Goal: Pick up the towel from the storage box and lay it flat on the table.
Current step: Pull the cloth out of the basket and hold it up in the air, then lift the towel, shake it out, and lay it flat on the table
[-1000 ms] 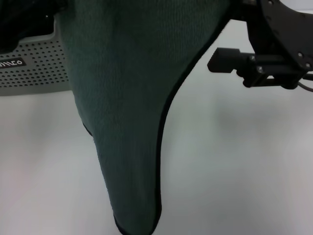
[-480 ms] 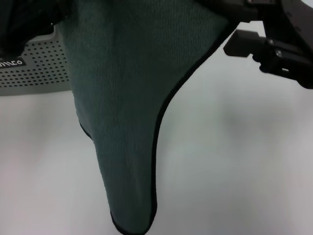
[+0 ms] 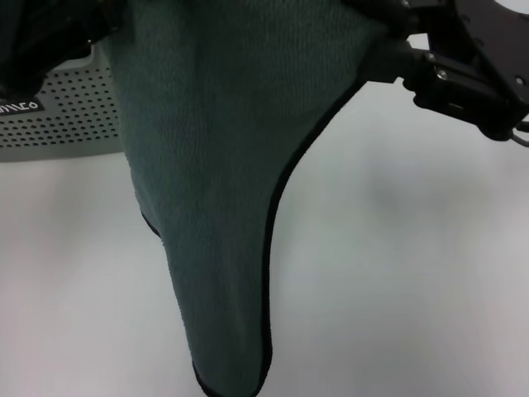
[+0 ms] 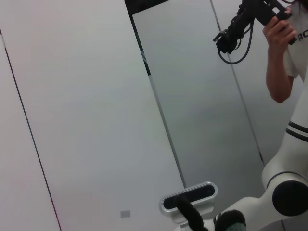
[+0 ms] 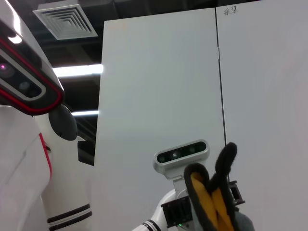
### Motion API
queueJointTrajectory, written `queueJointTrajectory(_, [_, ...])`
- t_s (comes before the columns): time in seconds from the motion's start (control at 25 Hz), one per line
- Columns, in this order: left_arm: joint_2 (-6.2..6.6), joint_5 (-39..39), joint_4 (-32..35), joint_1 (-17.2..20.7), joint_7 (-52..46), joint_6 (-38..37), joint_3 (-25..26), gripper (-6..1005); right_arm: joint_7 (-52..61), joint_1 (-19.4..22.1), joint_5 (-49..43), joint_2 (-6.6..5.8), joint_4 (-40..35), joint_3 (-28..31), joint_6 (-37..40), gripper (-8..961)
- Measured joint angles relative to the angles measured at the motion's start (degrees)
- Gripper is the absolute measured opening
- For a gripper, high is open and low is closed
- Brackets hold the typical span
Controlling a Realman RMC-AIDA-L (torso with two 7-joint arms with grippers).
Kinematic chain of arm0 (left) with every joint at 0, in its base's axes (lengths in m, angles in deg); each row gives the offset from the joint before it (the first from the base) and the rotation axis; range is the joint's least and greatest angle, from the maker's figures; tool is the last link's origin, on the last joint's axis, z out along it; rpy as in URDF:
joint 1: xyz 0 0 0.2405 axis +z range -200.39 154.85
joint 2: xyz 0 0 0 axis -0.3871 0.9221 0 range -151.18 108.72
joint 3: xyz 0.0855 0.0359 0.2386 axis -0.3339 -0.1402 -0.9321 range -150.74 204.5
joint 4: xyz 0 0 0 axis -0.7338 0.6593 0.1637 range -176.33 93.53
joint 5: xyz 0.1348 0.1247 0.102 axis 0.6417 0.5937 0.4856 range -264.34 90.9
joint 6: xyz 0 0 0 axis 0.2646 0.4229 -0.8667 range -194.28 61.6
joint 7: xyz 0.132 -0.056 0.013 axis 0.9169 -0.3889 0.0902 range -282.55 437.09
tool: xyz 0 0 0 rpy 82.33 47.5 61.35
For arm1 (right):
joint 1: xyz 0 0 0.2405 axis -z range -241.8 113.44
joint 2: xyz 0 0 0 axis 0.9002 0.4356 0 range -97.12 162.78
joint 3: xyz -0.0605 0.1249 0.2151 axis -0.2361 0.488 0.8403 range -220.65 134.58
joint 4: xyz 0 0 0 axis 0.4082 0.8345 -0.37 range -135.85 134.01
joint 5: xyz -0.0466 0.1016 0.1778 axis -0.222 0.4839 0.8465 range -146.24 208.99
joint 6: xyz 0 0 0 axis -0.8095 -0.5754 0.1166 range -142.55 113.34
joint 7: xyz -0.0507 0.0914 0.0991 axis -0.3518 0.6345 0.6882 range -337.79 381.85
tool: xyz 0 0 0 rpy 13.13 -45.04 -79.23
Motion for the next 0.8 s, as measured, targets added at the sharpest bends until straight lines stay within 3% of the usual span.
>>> queueJointTrajectory(0.48, [-0.03, 0.29, -0.68, 0.53, 0.86, 0.01, 0.01, 74, -0.37, 0.31, 0.61, 0.54, -0.18, -0.88, -2.16, 125])
queueJointTrajectory(0.8, [-0.46, 0.27, -7.49, 1.79, 5.96, 0.21, 0.09, 76, 0.02, 1.47, 3.79, 0.1, -1.93, -0.7, -3.92, 29])
